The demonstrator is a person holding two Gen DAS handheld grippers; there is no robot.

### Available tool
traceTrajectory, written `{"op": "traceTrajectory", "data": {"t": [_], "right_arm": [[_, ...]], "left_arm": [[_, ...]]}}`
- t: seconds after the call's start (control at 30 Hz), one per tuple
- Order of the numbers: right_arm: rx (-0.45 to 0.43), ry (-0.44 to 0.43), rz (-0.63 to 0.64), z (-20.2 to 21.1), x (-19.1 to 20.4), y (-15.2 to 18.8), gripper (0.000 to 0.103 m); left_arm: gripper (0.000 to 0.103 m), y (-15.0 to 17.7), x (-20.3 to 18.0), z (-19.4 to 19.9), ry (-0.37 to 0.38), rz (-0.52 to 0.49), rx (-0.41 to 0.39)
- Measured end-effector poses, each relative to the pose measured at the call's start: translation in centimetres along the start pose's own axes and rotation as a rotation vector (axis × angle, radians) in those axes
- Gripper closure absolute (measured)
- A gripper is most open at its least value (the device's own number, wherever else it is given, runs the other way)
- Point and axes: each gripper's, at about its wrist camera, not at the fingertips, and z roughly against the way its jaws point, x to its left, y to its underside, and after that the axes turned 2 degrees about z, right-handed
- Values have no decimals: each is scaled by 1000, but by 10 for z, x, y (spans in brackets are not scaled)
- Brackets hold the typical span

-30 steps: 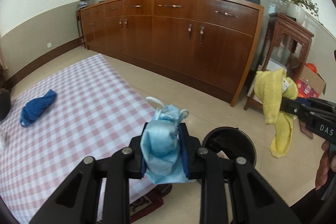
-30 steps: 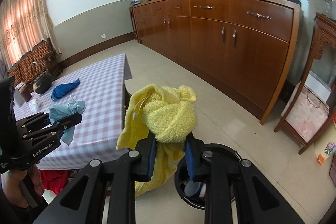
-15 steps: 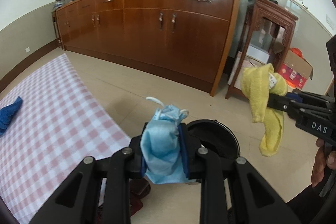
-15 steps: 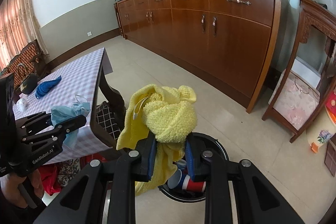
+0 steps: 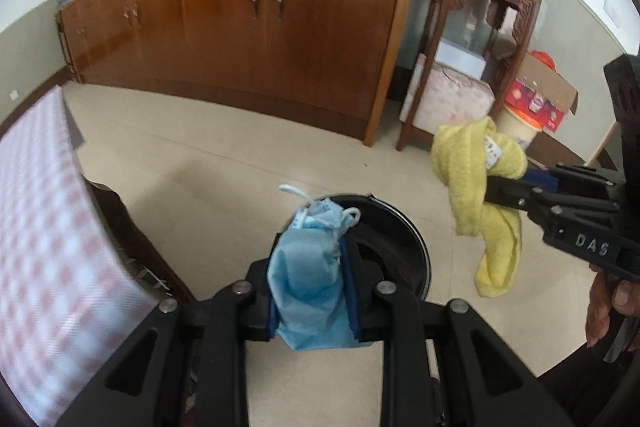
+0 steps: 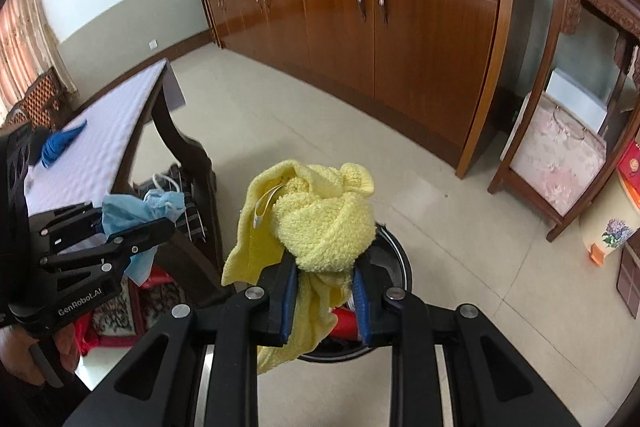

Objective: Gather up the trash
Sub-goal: 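Carry the light blue cloth and yellow cloth over the black bucket, then open both tools to drop both cloths into the bucket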

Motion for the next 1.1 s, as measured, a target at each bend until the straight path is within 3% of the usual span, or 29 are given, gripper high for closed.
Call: {"op": "traceTrajectory", "data": {"t": [0.2, 0.47, 0.6, 0.63, 0.67, 0.7, 0.73, 0.77, 0.87, 1.1], "right_arm": [[91, -35, 69, -39, -11, 20, 77], [212, -95, 168, -99, -25, 36, 77], [274, -152, 234, -128, -24, 44, 75], [296, -164, 252, -135, -22, 48, 68], [311, -132, 294, -143, -20, 51, 56], [312, -87, 326, -147, -20, 55, 22], [305, -104, 317, -147, -23, 58, 8], [297, -103, 302, -146, -27, 57, 6], [262, -49, 290, -136, -36, 52, 0], [206, 45, 159, -100, -42, 48, 0]], "left_arm": [[76, 11, -7, -39, 78, 17, 104], [76, 23, -13, -95, 92, 0, 232], [72, 24, -16, -118, 145, 4, 288], [69, 27, -17, -128, 140, 10, 317], [43, 31, -13, -132, 120, 12, 325], [18, 34, -11, -135, 78, 9, 323], [13, 38, -8, -134, 63, 7, 311], [8, 41, -5, -132, 56, 7, 304], [7, 45, 4, -120, 26, 26, 280], [2, 46, 15, -78, -83, 67, 179]]}}
